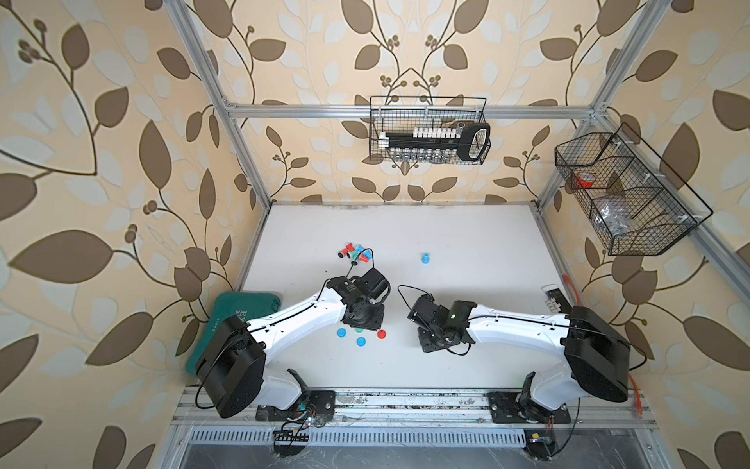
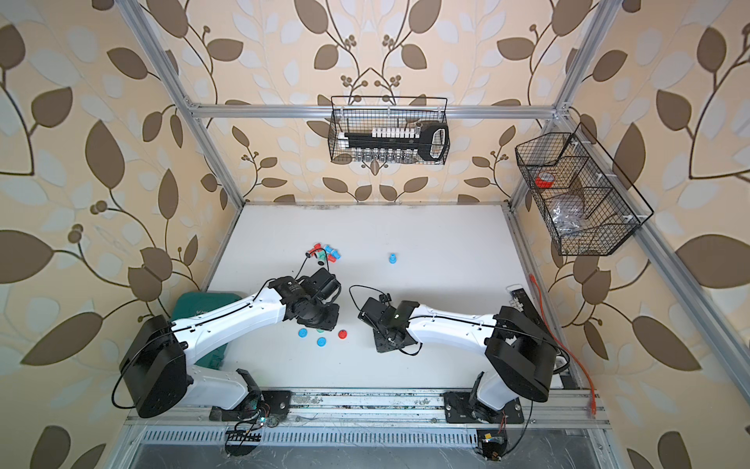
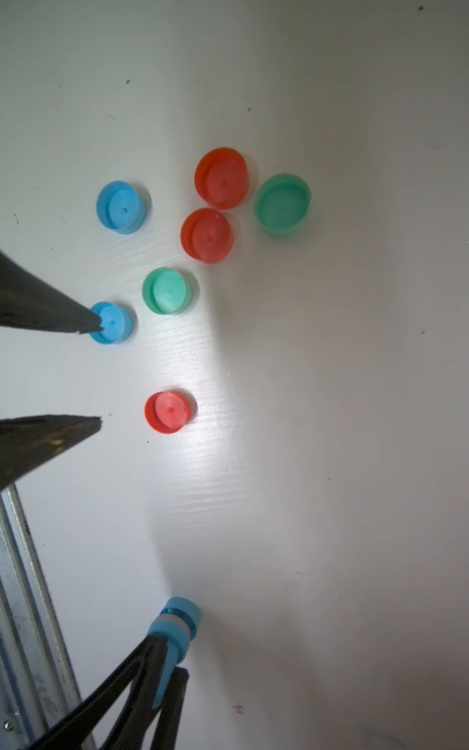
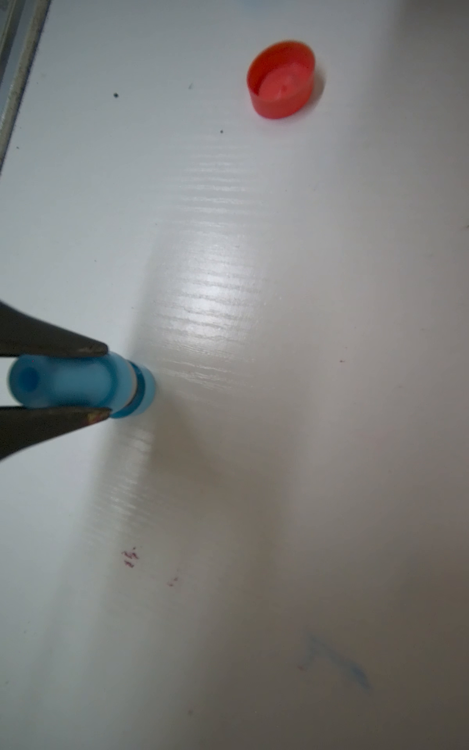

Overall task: Close the stamp cap
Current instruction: Close the cover of the stamp, then move the stamp at the center of the board.

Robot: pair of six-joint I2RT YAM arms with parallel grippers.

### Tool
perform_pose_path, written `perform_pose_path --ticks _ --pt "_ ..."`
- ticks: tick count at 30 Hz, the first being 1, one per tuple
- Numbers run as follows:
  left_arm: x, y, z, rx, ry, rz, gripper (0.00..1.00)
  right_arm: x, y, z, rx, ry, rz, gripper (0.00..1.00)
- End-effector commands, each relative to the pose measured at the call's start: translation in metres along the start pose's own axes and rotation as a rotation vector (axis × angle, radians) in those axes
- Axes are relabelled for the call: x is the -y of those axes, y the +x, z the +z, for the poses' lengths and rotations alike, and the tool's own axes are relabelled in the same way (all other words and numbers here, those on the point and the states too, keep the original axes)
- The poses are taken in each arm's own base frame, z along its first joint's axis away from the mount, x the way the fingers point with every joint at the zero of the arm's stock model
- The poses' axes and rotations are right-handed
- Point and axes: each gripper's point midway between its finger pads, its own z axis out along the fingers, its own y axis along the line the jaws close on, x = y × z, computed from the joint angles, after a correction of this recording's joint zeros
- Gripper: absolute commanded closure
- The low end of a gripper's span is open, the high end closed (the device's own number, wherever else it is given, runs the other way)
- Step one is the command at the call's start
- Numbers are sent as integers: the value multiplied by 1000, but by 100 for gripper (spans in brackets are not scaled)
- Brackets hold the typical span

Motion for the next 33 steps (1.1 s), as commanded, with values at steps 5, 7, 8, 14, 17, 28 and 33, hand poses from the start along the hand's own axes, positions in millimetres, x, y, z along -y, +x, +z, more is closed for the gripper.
perform_pose_path --ticks 5,7,8,14,17,28,33 --pt "-4 -1 -2 8 -2 -29 63 6 11 8 -29 29 4 100" --pt "-5 -1 -2 9 -3 -31 63 7 11 8 -27 27 7 100" --pt "-5 -1 -2 10 -3 -30 63 7 11 8 -27 30 6 100" --pt "-6 0 -1 10 -4 -33 63 7 12 10 -34 30 6 100" --pt "-6 -1 -2 12 -4 -34 63 7 14 13 -41 32 7 100" --pt "-6 0 -3 14 -6 -36 63 2 7 13 -35 37 -14 100" --pt "-7 1 -3 13 -8 -36 63 3 9 16 -41 46 -15 100"
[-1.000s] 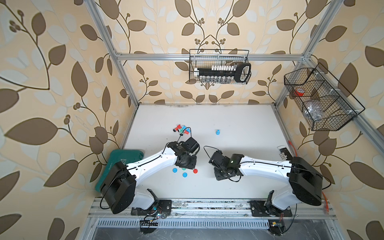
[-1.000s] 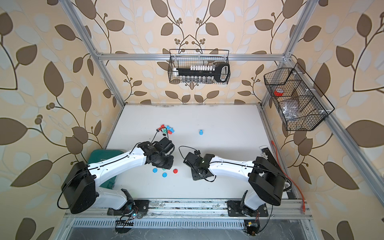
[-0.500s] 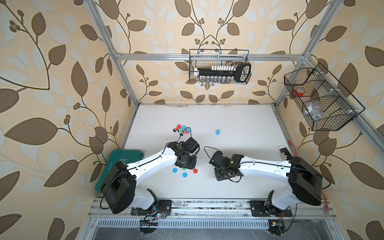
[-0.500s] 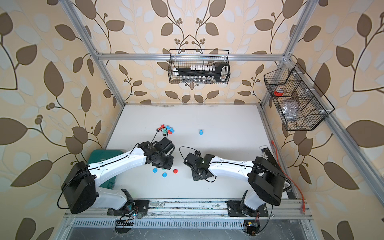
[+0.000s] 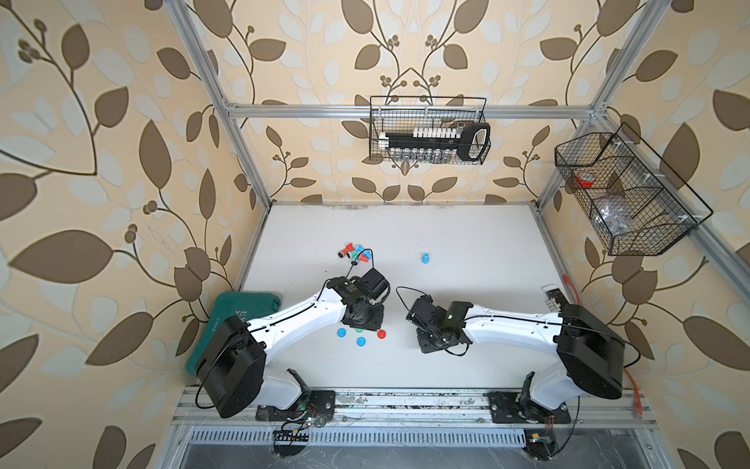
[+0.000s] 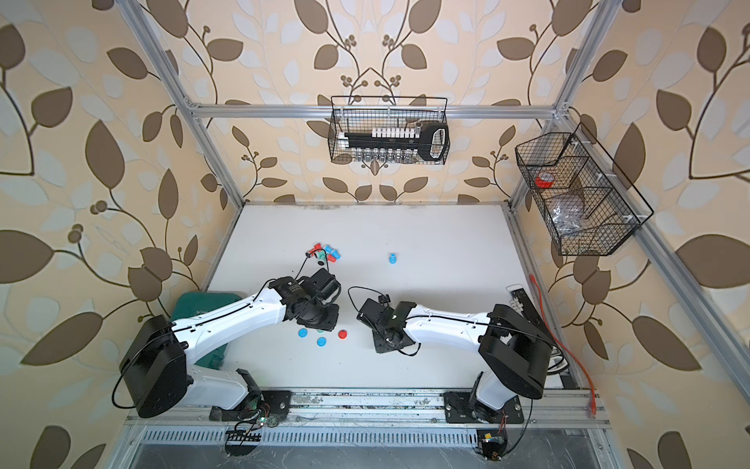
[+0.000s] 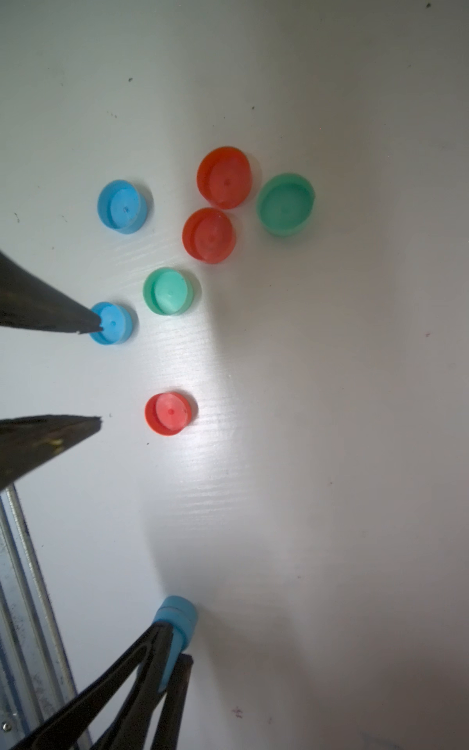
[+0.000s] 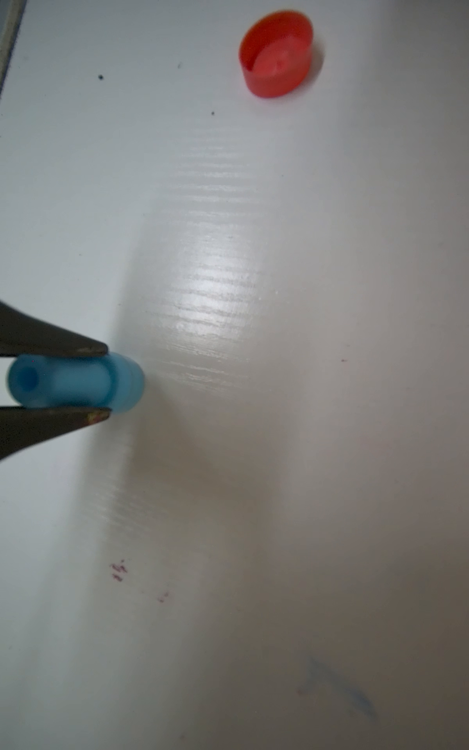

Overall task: Close the stamp cap
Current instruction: Move the stamp at the center of the board.

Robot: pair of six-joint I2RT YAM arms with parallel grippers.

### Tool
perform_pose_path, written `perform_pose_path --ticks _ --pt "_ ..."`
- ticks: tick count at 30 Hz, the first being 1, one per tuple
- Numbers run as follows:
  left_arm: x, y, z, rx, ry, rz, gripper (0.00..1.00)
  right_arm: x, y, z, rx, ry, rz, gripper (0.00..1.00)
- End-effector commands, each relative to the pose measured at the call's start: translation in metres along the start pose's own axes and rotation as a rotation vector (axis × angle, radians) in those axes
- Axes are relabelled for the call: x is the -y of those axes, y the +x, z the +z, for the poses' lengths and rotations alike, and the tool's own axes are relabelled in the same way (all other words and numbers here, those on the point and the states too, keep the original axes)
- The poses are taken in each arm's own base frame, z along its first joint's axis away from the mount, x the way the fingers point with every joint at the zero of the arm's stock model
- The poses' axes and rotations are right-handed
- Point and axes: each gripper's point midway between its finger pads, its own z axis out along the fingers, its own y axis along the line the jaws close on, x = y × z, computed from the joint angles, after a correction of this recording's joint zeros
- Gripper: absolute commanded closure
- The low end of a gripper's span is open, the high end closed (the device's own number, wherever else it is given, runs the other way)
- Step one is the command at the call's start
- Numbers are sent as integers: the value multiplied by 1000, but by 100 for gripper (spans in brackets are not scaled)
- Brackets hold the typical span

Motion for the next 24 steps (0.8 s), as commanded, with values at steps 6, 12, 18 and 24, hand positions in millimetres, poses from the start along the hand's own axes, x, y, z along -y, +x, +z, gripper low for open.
perform_pose_path --ticks 6,12,18,24 --pt "-6 -1 -4 17 -7 -29 63 4 4 9 -22 43 -18 100" --pt "-6 -3 -6 24 -11 -23 63 13 11 22 50 42 10 100" --pt "-8 -6 -10 31 -24 -14 63 27 -4 29 6 159 27 100" --pt "-12 -5 -12 35 -26 -22 63 63 -67 25 -14 206 110 100"
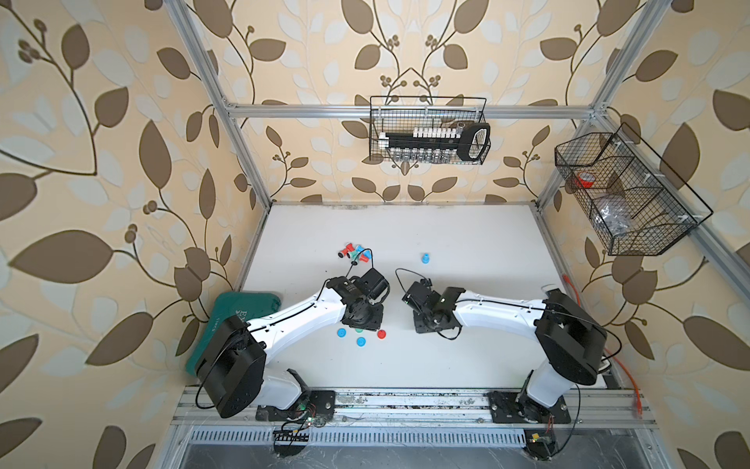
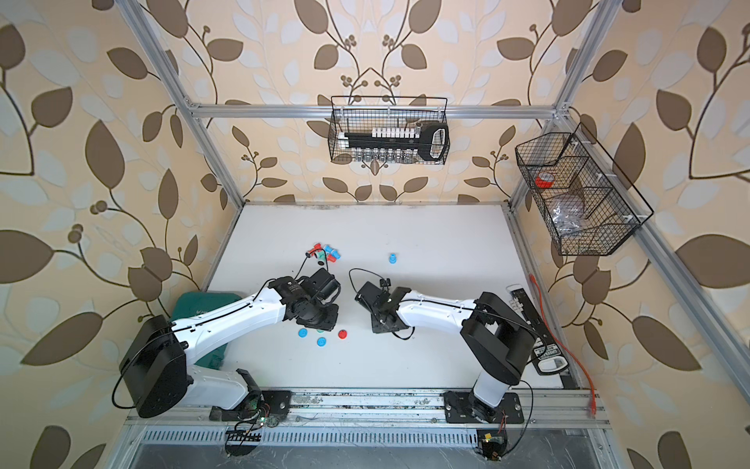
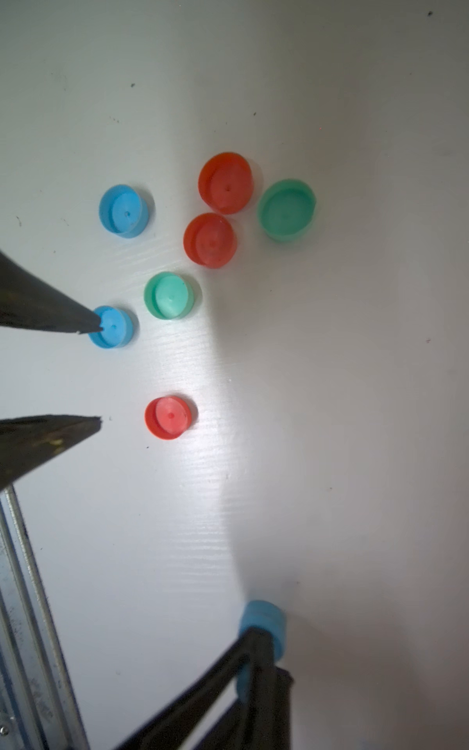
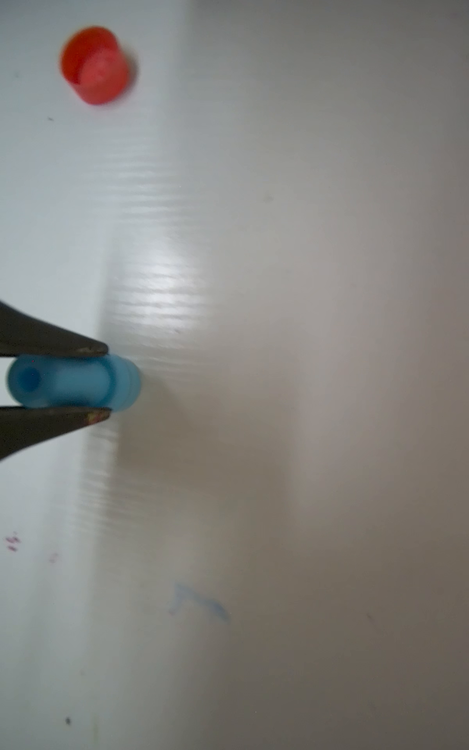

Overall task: Close the stamp cap
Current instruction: Move the stamp at the center of the board.

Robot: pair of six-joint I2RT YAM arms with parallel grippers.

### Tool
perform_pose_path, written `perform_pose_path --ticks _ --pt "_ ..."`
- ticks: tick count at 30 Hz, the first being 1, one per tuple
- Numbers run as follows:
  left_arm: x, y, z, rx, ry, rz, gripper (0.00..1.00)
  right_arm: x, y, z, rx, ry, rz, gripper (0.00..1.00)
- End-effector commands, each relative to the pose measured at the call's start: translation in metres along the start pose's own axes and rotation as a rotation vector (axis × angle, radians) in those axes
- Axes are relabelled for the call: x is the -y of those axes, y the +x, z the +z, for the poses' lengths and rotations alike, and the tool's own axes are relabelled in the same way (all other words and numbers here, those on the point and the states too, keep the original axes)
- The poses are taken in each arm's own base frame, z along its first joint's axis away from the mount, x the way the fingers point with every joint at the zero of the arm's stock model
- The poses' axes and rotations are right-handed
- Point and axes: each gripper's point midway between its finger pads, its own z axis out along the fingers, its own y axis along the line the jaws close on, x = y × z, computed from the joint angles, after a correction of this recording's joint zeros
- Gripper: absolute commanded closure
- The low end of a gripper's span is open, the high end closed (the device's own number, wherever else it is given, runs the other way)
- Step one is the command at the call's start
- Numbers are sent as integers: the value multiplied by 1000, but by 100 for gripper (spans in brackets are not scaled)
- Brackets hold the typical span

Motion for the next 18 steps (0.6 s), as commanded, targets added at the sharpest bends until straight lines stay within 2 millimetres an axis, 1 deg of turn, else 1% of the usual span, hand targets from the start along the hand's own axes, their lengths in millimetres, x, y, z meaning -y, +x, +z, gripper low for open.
perform_pose_path --ticks 1,5,8,12,13,16,18 --pt "-8 -4 -11 34 -15 -15 63 48 -15 16 -101 129 -6 100" --pt "-12 -3 -10 29 -13 -27 63 76 -72 27 -114 158 32 100" --pt "-16 -6 -13 37 -20 -32 63 91 -113 34 -97 158 70 100" --pt "-25 -8 -16 45 -16 -62 63 102 -152 54 -105 141 120 100" --pt "-28 -9 -18 49 -13 -75 63 103 -165 55 -90 132 131 100" --pt "-36 -11 -20 56 -3 -109 63 105 -189 68 -85 116 149 100" --pt "-41 -16 -22 63 3 -132 63 103 -199 75 -99 107 146 100"
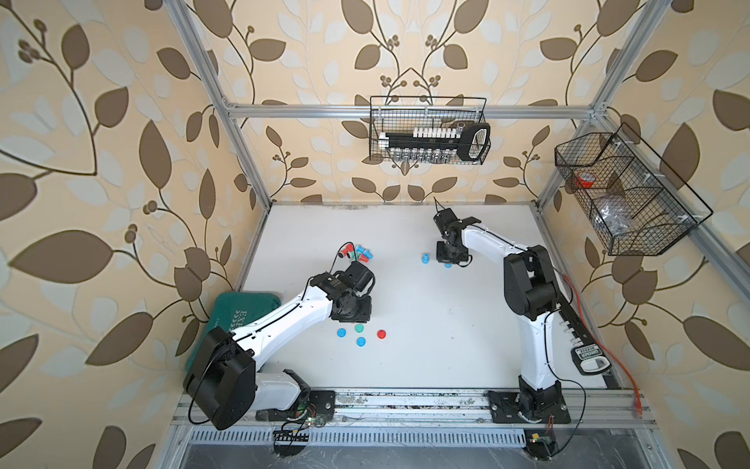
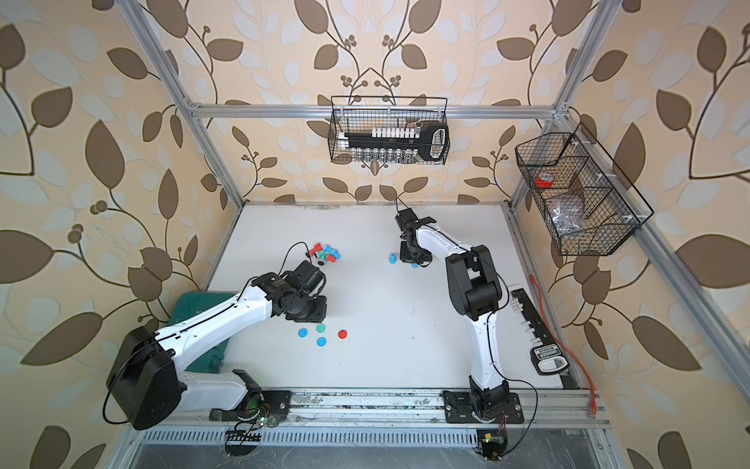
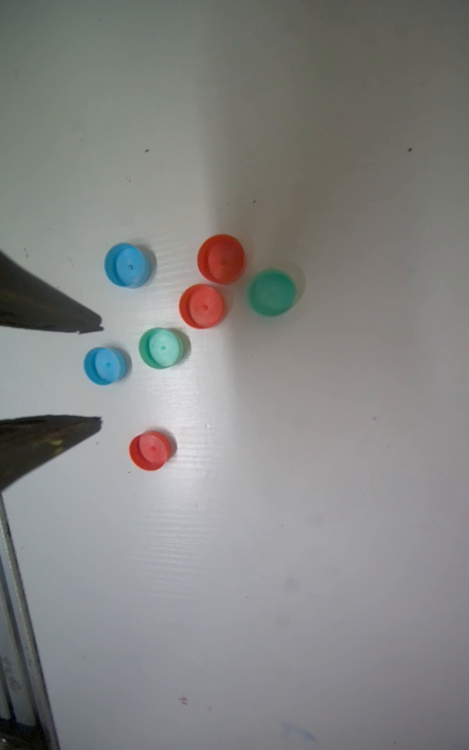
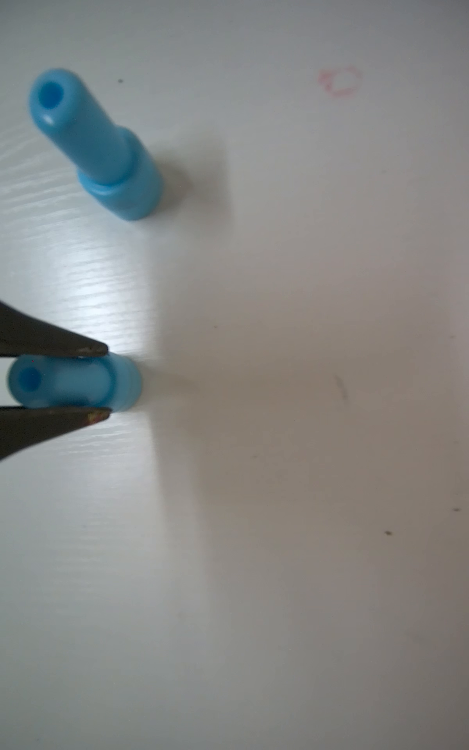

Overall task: Close the stamp cap
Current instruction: Move the stamp at the center of the board.

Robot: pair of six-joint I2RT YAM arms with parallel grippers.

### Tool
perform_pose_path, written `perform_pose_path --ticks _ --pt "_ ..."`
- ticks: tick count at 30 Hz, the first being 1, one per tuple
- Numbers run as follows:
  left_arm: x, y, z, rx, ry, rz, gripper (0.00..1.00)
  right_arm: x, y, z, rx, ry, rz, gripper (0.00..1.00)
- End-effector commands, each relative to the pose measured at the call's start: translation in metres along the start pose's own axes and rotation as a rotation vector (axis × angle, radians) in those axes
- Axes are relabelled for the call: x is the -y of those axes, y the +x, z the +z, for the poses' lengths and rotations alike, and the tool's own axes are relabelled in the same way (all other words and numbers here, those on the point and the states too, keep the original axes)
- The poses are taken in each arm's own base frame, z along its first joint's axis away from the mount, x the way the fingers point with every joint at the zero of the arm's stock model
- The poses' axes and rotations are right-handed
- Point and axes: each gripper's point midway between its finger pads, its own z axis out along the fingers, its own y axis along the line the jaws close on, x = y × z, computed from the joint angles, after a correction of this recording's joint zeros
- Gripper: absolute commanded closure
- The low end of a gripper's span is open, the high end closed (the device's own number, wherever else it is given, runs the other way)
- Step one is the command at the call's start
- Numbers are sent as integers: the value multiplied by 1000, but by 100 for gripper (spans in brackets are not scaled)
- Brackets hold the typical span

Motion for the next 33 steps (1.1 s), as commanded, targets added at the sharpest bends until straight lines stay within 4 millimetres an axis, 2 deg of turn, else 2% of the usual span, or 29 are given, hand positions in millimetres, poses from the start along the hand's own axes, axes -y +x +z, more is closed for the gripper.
perform_pose_path --ticks 1,6,11,13,17,22,25,28,30,31,33 --pt "-8 -5 -8 13 15 -18 63 -5 0 15 -78 -1 -45 100" --pt "-8 -24 -13 25 24 -30 63 -12 -14 13 -56 -13 -49 100" --pt "-10 -33 -15 31 23 -30 63 -15 -12 16 -77 -17 -65 94" --pt "-10 -35 -17 33 24 -34 62 -16 -11 17 -89 -20 -72 89" --pt "-14 -38 -19 35 16 -41 61 -18 -13 15 -92 -38 -74 72" --pt "-17 -44 -22 42 14 -42 61 -22 -21 7 -84 -58 -76 60" --pt "-19 -54 -27 60 15 -47 59 -25 -29 -5 -61 -74 -79 55" --pt "-22 -75 -33 86 31 -66 58 -25 -40 -26 -27 -87 -89 46" --pt "-23 -96 -35 100 41 -81 54 -23 -47 -45 6 -92 -95 40" --pt "-24 -107 -32 94 37 -93 47 -22 -50 -54 22 -94 -96 38" --pt "-27 -136 -31 96 39 -129 42 -18 -55 -77 59 -102 -100 34"
